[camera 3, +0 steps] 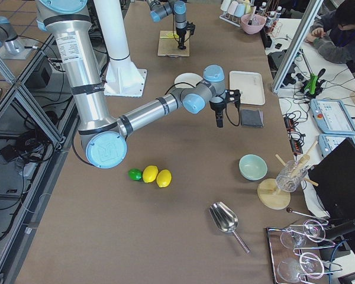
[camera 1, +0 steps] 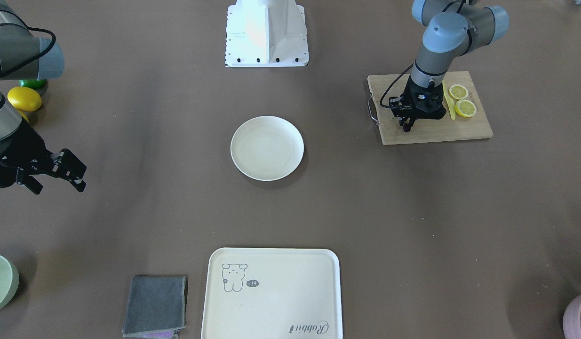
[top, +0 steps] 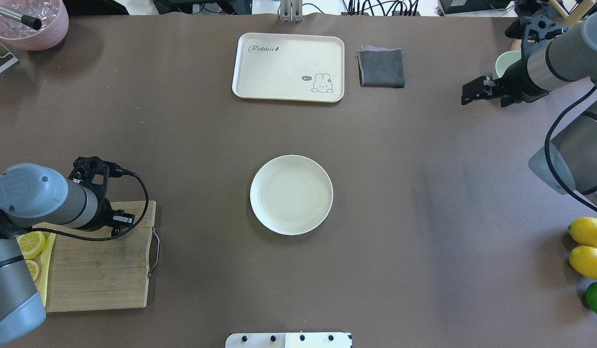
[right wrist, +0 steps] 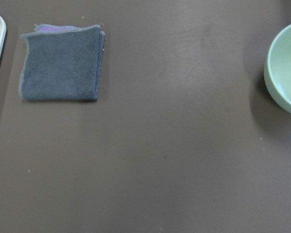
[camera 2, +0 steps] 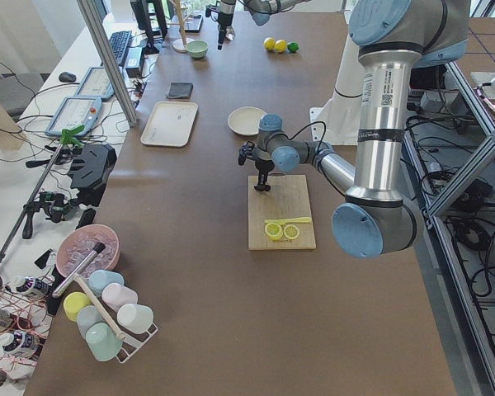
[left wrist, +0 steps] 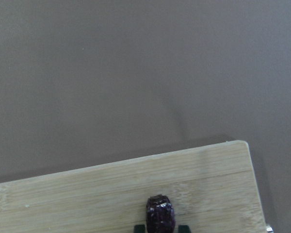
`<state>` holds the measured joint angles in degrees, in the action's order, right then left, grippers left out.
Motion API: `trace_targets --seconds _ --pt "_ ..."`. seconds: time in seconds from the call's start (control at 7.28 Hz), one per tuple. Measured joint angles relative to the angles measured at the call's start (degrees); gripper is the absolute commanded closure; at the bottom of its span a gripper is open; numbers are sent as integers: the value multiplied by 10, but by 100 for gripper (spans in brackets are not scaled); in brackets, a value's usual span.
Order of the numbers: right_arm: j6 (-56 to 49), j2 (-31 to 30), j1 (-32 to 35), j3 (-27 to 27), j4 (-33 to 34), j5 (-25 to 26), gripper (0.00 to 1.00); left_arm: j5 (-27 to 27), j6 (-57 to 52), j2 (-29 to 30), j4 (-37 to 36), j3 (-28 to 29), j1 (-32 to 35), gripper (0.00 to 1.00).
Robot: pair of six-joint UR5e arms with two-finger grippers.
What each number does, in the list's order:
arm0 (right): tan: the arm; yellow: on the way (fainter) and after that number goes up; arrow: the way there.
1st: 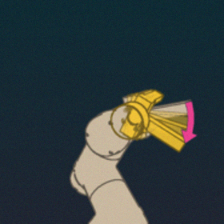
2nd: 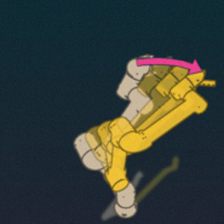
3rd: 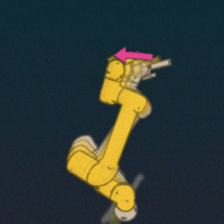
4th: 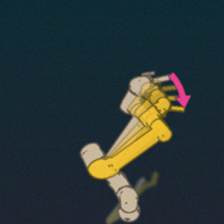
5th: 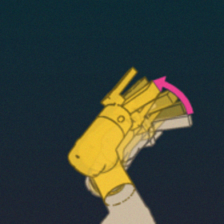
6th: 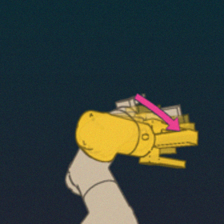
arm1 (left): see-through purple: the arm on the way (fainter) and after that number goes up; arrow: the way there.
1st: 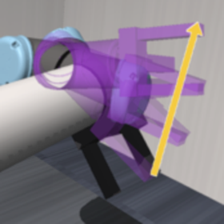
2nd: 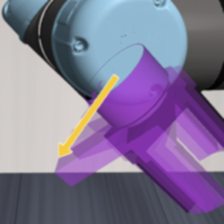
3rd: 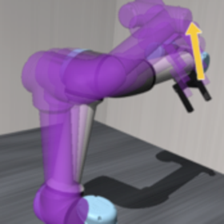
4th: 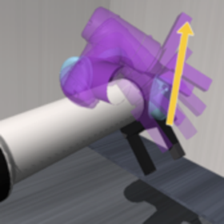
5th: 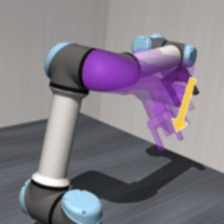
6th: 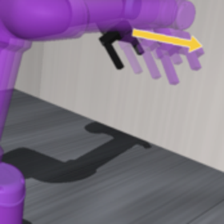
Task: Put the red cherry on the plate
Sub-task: 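Grasp the dark cherries on the cutting board with the left gripper, then carry the cherries with the left gripper over the white plate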
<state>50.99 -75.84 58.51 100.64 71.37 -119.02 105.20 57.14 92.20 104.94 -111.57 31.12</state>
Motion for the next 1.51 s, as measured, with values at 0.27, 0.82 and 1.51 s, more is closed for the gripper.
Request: trace_targets --seconds 0.27,0.82,1.51 --pt "-2 1 4 0 0 -1 0 0 -11 0 0 0 4 97" --pt "-46 -17 45 -1 5 -19 0 19 -11 41 -7 -21 26 97" --pt "-283 -87 215 -5 108 -92 0 25 46 266 -177 16 11 97"
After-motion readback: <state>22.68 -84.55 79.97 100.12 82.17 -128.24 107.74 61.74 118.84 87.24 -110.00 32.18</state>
